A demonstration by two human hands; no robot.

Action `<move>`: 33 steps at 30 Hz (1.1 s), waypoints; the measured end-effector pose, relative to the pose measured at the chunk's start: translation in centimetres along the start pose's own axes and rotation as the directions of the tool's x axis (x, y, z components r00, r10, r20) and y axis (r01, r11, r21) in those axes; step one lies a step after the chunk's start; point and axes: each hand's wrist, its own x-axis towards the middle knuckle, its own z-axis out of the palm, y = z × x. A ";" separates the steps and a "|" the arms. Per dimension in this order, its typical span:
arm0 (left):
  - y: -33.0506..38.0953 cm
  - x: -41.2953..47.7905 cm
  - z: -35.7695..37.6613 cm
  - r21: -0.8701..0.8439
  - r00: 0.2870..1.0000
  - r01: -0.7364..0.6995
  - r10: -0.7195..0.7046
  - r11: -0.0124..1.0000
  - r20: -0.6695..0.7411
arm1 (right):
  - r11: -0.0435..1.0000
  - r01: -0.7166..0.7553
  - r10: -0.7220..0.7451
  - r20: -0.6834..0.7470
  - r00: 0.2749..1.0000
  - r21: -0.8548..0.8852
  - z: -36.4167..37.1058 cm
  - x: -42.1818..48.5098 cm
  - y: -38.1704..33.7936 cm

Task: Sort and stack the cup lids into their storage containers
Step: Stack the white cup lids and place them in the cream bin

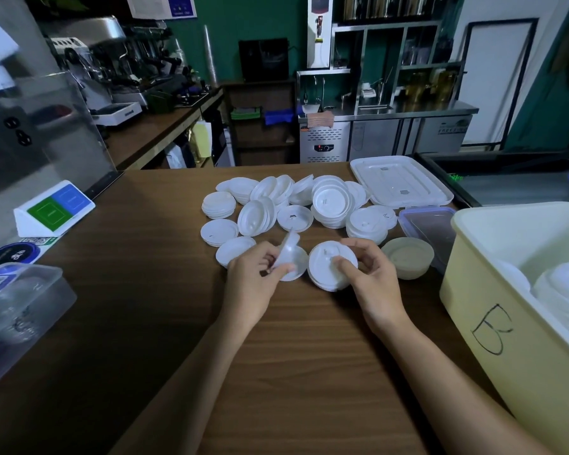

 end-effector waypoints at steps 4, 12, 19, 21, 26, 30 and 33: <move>1.3 0.0 -0.1 -0.417 0.976 0.212 -0.212 0.884 0.046 | 1.000 0.020 -0.020 -0.002 1.000 0.008 0.0 0.0 0.1; 2.0 0.2 -0.2 -0.696 0.905 0.426 -0.266 0.578 0.332 | 1.000 -0.004 0.003 0.005 1.000 0.017 -0.1 0.2 0.2; 1.7 -0.7 1.3 -0.523 0.931 0.360 -0.260 0.773 0.256 | 0.985 -0.094 0.095 -0.001 0.995 0.142 0.2 0.3 -0.1; 1.7 -0.6 1.2 -0.502 0.936 0.344 -0.245 0.794 0.254 | 0.988 -0.096 0.096 0.002 0.995 0.125 0.2 0.2 -0.1; 1.7 -1.1 1.8 -0.470 0.949 0.295 -0.196 0.832 0.249 | 0.989 -0.093 0.087 0.057 0.995 0.110 0.5 -0.3 -0.7; 1.5 -1.5 2.5 -0.243 0.988 0.125 -0.099 0.962 0.119 | 0.993 -0.063 0.051 0.114 0.992 0.096 0.5 -0.7 -1.2; 1.5 -1.6 2.5 -0.226 0.996 0.083 -0.076 0.970 0.038 | 0.994 -0.043 0.030 0.133 0.991 0.100 0.4 -0.5 -1.1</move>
